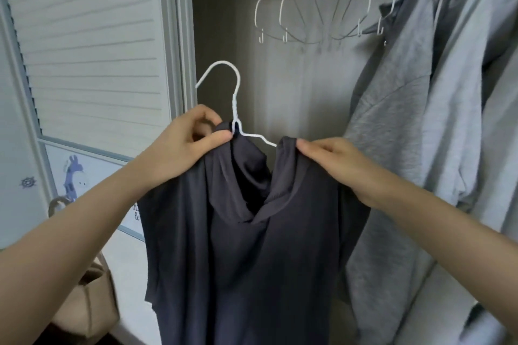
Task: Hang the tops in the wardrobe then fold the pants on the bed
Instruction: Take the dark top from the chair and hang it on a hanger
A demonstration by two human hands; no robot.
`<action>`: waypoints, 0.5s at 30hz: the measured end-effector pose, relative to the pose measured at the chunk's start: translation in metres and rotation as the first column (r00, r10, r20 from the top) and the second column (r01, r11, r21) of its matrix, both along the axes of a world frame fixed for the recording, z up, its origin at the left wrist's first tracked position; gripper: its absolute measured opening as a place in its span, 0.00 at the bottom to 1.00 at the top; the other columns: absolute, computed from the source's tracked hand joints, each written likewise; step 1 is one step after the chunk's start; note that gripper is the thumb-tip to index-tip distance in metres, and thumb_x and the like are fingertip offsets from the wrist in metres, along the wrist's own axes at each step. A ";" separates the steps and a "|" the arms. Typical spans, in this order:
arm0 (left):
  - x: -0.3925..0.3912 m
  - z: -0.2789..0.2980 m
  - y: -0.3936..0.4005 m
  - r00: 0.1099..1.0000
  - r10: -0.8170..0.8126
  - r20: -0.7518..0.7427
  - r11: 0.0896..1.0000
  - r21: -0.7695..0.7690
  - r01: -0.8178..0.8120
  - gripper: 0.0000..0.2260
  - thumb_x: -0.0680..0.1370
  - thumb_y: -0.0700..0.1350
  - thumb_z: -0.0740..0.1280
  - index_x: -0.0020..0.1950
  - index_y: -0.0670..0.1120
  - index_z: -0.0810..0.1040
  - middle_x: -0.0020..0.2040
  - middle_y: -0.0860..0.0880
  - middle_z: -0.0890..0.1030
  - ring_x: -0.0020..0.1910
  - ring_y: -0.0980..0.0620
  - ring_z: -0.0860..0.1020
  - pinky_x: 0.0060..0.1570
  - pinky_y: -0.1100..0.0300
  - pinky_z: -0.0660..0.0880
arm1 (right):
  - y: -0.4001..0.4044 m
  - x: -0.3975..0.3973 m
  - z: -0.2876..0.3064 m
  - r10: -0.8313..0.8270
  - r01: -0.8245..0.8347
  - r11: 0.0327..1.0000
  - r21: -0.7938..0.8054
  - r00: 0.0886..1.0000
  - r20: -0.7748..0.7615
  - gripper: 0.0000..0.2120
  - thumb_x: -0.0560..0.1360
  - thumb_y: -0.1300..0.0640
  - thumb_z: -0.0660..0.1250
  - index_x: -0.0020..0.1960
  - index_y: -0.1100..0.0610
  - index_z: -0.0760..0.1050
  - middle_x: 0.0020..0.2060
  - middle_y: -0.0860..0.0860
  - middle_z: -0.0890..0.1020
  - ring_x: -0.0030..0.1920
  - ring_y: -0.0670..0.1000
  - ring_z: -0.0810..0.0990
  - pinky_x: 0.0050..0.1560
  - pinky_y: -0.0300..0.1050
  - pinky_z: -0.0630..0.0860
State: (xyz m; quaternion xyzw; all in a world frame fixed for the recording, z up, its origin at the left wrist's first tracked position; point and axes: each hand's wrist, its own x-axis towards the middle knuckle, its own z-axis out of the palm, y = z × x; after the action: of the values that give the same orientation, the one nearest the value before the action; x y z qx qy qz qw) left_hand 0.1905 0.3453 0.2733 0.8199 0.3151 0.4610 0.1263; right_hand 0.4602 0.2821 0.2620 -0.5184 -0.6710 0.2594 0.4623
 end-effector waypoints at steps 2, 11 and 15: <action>-0.019 0.000 0.009 0.999 0.022 -0.049 1.000 -0.019 -0.023 0.15 0.71 0.58 0.68 0.47 0.49 0.75 0.35 0.42 0.77 0.33 0.55 0.72 0.38 0.64 0.69 | -0.003 0.013 0.003 0.032 -0.030 0.999 0.015 0.986 -0.164 0.16 0.77 0.47 0.64 0.47 0.57 0.84 0.46 0.52 0.86 0.49 0.48 0.84 0.52 0.42 0.77; -0.034 -0.007 0.035 0.985 0.166 0.036 0.978 0.121 -0.170 0.12 0.78 0.50 0.67 0.36 0.49 0.71 0.31 0.54 0.74 0.31 0.59 0.70 0.35 0.69 0.65 | -0.016 0.077 0.024 -0.131 0.088 0.989 0.121 0.903 0.410 0.08 0.75 0.57 0.69 0.37 0.51 0.80 0.33 0.47 0.82 0.36 0.44 0.80 0.42 0.47 0.76; -0.015 -0.001 0.036 0.988 0.148 0.050 0.979 0.135 -0.153 0.12 0.78 0.48 0.68 0.40 0.43 0.74 0.35 0.42 0.77 0.34 0.50 0.73 0.36 0.67 0.66 | -0.019 0.067 0.029 -0.157 0.079 0.979 0.189 0.881 0.446 0.17 0.70 0.39 0.65 0.58 0.38 0.73 0.51 0.38 0.81 0.54 0.38 0.78 0.57 0.36 0.73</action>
State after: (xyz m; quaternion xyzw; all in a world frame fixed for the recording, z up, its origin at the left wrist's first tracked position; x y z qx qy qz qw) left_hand 0.1753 0.3813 0.2718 0.7911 0.3409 0.5063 0.0399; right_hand 0.5277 0.2628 0.2907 -0.5649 -0.7473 0.0445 0.3470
